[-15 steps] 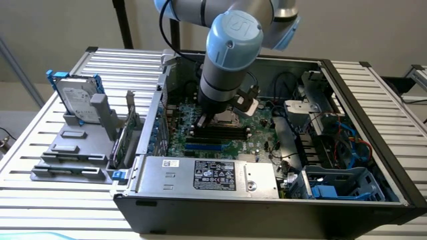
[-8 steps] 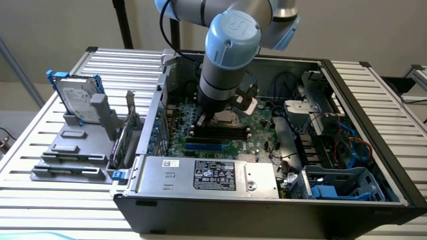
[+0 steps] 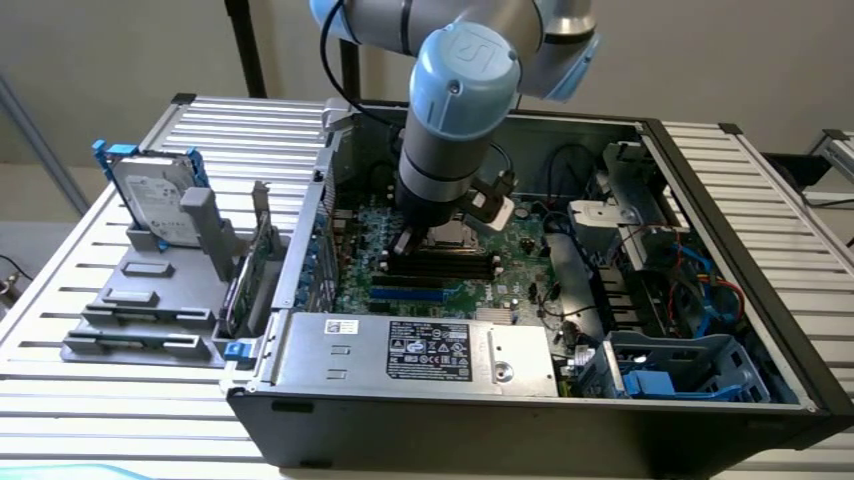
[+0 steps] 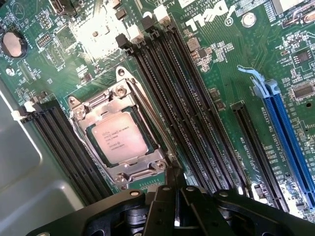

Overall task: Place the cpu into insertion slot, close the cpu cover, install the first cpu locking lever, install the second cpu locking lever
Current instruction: 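Install the second cpu locking lever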

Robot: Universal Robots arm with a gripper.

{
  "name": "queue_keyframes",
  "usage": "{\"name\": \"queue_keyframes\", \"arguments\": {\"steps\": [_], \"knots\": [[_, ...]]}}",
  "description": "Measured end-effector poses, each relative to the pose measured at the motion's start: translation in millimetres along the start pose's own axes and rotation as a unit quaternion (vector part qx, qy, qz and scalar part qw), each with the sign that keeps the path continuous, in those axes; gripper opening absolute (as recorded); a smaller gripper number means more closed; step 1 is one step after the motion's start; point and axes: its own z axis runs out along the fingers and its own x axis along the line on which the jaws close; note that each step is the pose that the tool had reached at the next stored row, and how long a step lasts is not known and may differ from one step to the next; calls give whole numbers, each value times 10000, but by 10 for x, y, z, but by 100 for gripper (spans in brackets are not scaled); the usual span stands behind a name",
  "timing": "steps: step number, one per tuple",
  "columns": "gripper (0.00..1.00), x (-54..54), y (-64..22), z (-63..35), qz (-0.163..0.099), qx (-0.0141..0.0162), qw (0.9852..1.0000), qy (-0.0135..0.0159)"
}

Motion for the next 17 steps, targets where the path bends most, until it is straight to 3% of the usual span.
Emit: {"name": "queue_keyframes", "arguments": {"steps": [4, 7, 17], "knots": [[11, 10, -9, -44, 3, -18, 10000, -35], [11, 27, -26, -107, 3, -20, 10000, -38], [11, 29, -28, -113, 2, -20, 10000, -39]]}}
